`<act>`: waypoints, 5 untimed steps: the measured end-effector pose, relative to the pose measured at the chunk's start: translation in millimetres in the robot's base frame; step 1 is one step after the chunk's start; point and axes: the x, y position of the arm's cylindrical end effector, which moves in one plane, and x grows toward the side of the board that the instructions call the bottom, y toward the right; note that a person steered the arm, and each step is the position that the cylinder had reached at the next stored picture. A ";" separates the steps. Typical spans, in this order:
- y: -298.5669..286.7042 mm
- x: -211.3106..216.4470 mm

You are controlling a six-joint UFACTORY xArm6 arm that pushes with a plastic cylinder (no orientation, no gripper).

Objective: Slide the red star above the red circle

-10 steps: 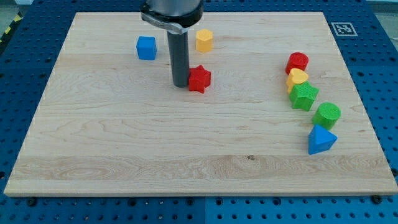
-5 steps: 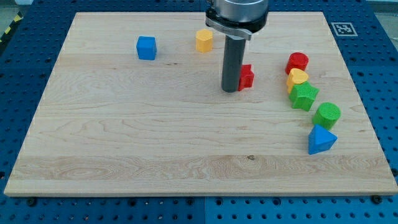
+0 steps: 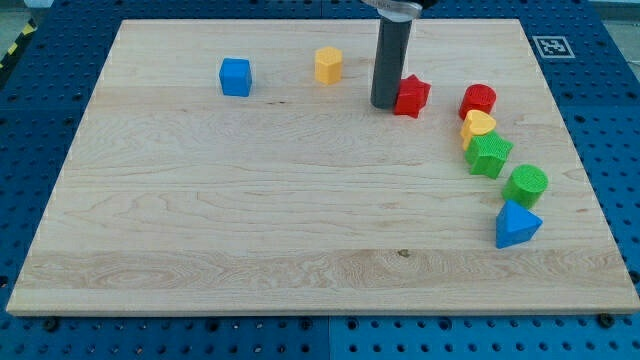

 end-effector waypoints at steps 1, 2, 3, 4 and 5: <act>0.0 -0.4; 10.5 6.9; 35.5 25.0; 51.2 43.8; 53.8 58.4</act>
